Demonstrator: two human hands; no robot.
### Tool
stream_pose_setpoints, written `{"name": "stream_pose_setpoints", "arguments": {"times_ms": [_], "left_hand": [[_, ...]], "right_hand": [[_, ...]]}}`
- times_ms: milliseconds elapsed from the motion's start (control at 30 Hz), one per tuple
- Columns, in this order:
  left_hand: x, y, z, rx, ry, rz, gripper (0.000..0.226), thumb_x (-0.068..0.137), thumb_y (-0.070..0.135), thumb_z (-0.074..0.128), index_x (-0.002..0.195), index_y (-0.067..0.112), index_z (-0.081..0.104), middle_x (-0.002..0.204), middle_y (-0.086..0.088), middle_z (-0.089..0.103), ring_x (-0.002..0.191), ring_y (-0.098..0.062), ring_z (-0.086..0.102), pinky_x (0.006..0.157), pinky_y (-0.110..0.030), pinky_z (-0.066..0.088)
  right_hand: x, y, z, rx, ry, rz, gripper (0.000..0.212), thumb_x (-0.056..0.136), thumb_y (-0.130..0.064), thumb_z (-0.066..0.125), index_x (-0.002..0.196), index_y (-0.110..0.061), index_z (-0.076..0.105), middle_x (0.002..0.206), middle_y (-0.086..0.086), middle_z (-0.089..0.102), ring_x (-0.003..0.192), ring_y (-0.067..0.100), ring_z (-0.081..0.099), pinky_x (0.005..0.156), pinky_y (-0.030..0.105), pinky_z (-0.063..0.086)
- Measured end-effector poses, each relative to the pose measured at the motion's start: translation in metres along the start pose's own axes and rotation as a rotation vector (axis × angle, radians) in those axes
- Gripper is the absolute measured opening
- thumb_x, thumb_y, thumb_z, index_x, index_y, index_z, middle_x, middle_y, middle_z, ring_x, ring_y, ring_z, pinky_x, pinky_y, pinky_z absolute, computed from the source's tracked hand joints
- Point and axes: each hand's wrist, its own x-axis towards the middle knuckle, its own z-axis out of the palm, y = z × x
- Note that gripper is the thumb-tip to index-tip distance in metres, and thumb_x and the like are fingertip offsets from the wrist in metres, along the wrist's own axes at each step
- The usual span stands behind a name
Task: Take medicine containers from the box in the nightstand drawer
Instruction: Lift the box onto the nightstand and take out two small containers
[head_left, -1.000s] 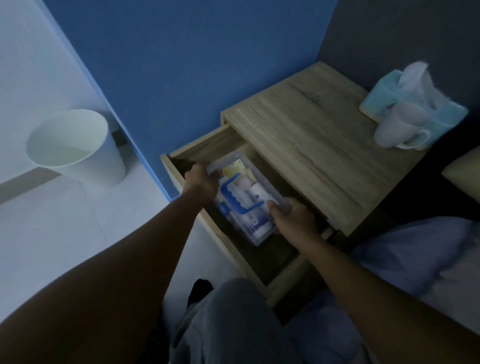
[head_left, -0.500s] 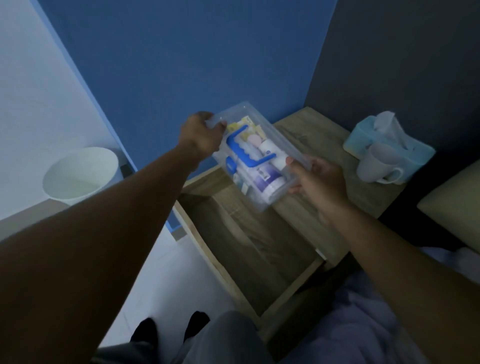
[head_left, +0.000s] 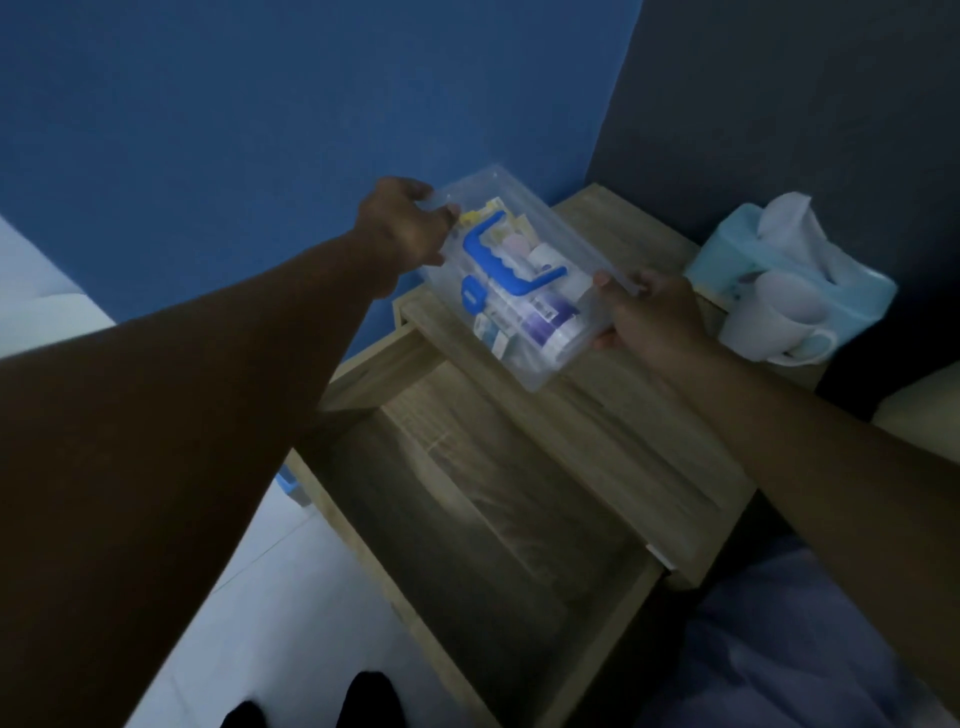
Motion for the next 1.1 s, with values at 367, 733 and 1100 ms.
{"name": "stream_pose_setpoints", "arguments": {"times_ms": [367, 733, 1100], "left_hand": [[0.001, -0.036, 0.003, -0.066, -0.024, -0.004, 0.064, 0.092, 0.031, 0.064, 0.147, 0.009, 0.041, 0.133, -0.011, 0.058, 0.093, -0.021, 0.067, 0.064, -0.023, 0.060], [-0.033, -0.051, 0.010, 0.591, -0.106, 0.351, 0.062, 0.102, 0.042, 0.036, 0.157, 0.018, 0.020, 0.166, -0.006, 0.003, 0.153, -0.025, 0.006, 0.123, -0.039, 0.012], [-0.064, -0.063, 0.029, 0.143, 0.136, 0.051, 0.054, 0.099, 0.030, 0.050, 0.147, 0.009, 0.038, 0.147, -0.014, 0.048, 0.134, -0.028, 0.046, 0.112, -0.030, 0.034]], "right_hand": [[-0.002, 0.010, 0.013, -0.178, -0.024, -0.133, 0.050, 0.097, -0.050, 0.052, 0.134, -0.016, 0.057, 0.123, 0.006, 0.067, 0.103, 0.020, 0.068, 0.067, 0.023, 0.053], [-0.036, 0.012, 0.016, -0.683, -0.145, -0.398, 0.097, 0.088, -0.074, 0.039, 0.158, -0.020, -0.003, 0.168, 0.003, 0.000, 0.154, 0.023, 0.011, 0.116, 0.047, 0.027], [-0.029, -0.010, 0.005, -0.737, -0.241, -0.295, 0.106, 0.080, -0.076, 0.053, 0.157, -0.015, 0.013, 0.164, 0.004, 0.021, 0.146, 0.027, 0.033, 0.112, 0.049, 0.040]]}}
